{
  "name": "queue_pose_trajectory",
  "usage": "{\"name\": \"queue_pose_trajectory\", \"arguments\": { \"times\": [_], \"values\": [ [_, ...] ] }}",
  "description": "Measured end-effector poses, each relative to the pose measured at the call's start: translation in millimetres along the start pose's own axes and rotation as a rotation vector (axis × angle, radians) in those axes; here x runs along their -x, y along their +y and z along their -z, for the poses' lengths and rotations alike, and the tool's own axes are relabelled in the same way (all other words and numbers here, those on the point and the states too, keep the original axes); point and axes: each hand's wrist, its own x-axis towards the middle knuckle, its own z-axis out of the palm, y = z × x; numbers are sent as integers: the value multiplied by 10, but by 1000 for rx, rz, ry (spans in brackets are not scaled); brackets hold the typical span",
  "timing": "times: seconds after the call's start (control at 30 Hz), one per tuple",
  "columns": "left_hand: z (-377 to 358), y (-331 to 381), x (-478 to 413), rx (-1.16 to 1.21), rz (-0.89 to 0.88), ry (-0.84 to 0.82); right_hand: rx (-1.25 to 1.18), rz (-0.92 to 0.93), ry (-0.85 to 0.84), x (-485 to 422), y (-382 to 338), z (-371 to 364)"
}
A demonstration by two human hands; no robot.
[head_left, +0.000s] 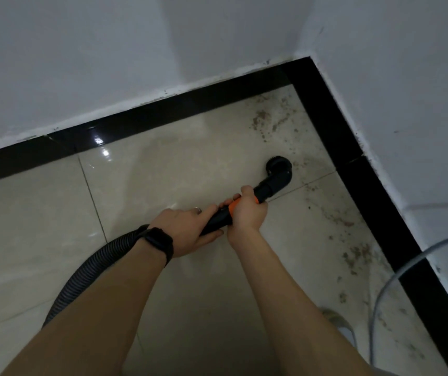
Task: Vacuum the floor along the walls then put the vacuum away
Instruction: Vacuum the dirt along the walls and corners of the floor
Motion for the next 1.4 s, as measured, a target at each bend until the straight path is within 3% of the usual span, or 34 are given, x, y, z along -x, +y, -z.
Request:
{"name": "queue_pose_trajectory", "arguments": {
  "times": [0.5, 0.77, 1.2, 1.4],
  "values": [
    [48, -181, -221, 153, 247, 114, 224, -40, -207, -196, -221, -563],
    [242, -254, -391, 230, 390, 159, 411, -157, -378, -284, -552, -882],
    [671, -188, -639, 9, 457, 34, 339, -255, -493, -512, -794, -877],
    [868, -75, -913, 173, 488, -19, 314, -288, -529, -717, -1100, -806]
  ]
}}
